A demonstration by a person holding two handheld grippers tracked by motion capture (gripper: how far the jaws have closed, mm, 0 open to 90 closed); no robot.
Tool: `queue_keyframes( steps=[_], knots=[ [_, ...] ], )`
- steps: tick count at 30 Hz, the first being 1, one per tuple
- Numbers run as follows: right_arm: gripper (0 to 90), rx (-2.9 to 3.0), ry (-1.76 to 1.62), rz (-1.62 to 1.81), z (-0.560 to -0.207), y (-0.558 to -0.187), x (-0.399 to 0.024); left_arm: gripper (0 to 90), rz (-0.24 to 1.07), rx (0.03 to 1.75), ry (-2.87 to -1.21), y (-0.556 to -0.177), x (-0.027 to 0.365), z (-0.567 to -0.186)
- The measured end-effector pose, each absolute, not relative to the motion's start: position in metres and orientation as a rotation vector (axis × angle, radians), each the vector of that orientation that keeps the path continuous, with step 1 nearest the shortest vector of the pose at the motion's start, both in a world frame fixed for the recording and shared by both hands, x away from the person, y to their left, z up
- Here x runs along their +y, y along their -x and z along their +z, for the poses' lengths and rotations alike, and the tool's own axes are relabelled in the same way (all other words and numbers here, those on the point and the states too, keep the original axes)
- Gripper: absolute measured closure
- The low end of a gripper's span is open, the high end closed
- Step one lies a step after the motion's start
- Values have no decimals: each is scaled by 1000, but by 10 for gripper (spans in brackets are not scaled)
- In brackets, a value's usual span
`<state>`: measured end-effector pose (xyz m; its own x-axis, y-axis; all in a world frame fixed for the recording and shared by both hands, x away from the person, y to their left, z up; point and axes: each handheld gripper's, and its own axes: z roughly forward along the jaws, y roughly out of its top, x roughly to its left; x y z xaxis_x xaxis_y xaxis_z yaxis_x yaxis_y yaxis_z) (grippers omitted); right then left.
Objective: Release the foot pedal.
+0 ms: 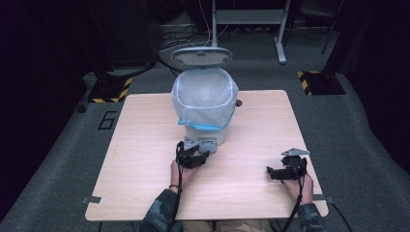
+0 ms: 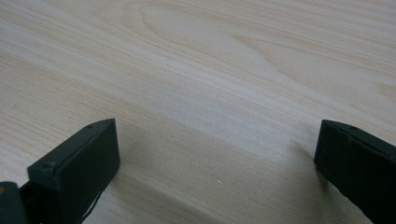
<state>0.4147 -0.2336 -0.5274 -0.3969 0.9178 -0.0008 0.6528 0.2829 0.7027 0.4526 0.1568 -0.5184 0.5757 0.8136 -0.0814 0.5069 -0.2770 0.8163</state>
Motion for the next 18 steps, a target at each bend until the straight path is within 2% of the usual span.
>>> queue_keyframes(
  steps=[3, 7, 18],
  knots=[
    [0, 2134, -1430, 892, -528, -415, -233, 212, 463, 1076, -1937, -444, 169, -513],
    [0, 2132, -1429, 895, -528, -414, -234, 164, 477, 1121, -1888, -429, 192, -508],
    [0, 2126, -1430, 897, -529, -414, -234, 142, 555, 1278, -1873, -400, 260, -518]
  ],
)
